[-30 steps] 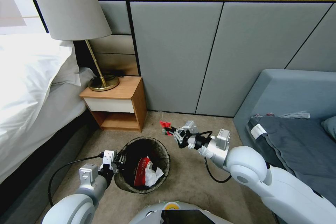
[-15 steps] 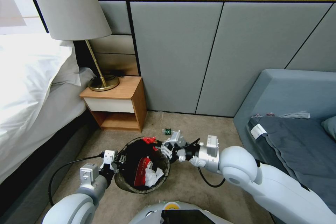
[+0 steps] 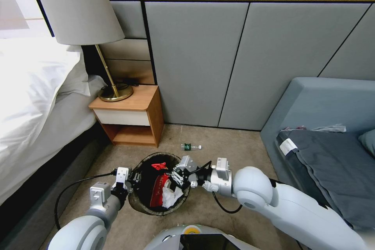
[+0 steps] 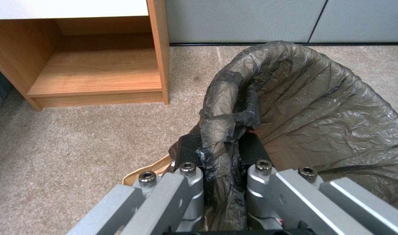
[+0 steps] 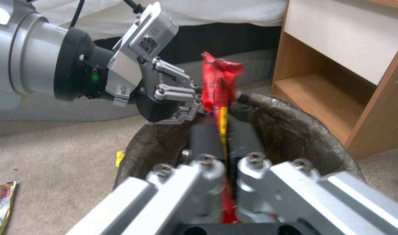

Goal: Pick up the trash bin, then pick up the garbage from the floor and place it into the trash bin.

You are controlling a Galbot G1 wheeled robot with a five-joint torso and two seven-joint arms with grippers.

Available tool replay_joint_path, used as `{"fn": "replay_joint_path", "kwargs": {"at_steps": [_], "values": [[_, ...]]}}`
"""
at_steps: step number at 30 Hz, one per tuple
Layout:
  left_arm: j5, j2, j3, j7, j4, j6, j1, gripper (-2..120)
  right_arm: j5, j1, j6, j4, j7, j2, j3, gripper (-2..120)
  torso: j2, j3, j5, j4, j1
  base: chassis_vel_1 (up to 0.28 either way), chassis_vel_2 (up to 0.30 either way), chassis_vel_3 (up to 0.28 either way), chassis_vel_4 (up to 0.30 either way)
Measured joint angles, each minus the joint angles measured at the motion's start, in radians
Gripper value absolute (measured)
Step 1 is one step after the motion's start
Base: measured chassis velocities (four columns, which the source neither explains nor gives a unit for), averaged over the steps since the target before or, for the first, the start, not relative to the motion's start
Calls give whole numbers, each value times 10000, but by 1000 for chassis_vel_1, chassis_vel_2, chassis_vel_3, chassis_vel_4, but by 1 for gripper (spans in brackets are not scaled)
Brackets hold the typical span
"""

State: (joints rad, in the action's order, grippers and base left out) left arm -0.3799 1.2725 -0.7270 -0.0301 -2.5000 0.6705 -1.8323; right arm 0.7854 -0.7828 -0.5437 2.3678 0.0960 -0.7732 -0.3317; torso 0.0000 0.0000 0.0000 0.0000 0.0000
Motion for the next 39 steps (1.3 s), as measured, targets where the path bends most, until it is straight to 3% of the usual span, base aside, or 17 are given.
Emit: {"fn": "replay_joint_path", "kwargs": {"at_steps": [12,16,18,22,25,34,39], "values": [[-19,-48,8,-13,0,4,54,6,16,62,-125,17,-354,-56,-59,50,0,0,0,0,0,0,0,0,0],[-31,-60,8,-14,0,4,63,6,57,87,-130,43,-381,-64,-59,58,0,0,0,0,0,0,0,0,0],[-43,-77,4,-17,0,4,83,6,121,146,-133,69,-426,-78,-51,71,0,0,0,0,0,0,0,0,0],[-46,-76,4,-17,0,12,96,6,187,164,-133,106,-463,-83,-13,80,0,0,0,0,0,0,0,0,0],[-49,-72,5,-17,0,25,113,6,268,144,-133,179,-559,-75,85,96,0,0,0,0,0,0,0,0,0],[-59,-78,-11,-24,0,45,119,6,307,11,-92,276,-598,-73,319,100,0,0,0,0,0,0,0,0,0],[-60,-70,-17,-22,0,46,127,6,418,-408,52,633,-658,6,1104,100,0,0,1,0,0,0,0,0,0]]}}
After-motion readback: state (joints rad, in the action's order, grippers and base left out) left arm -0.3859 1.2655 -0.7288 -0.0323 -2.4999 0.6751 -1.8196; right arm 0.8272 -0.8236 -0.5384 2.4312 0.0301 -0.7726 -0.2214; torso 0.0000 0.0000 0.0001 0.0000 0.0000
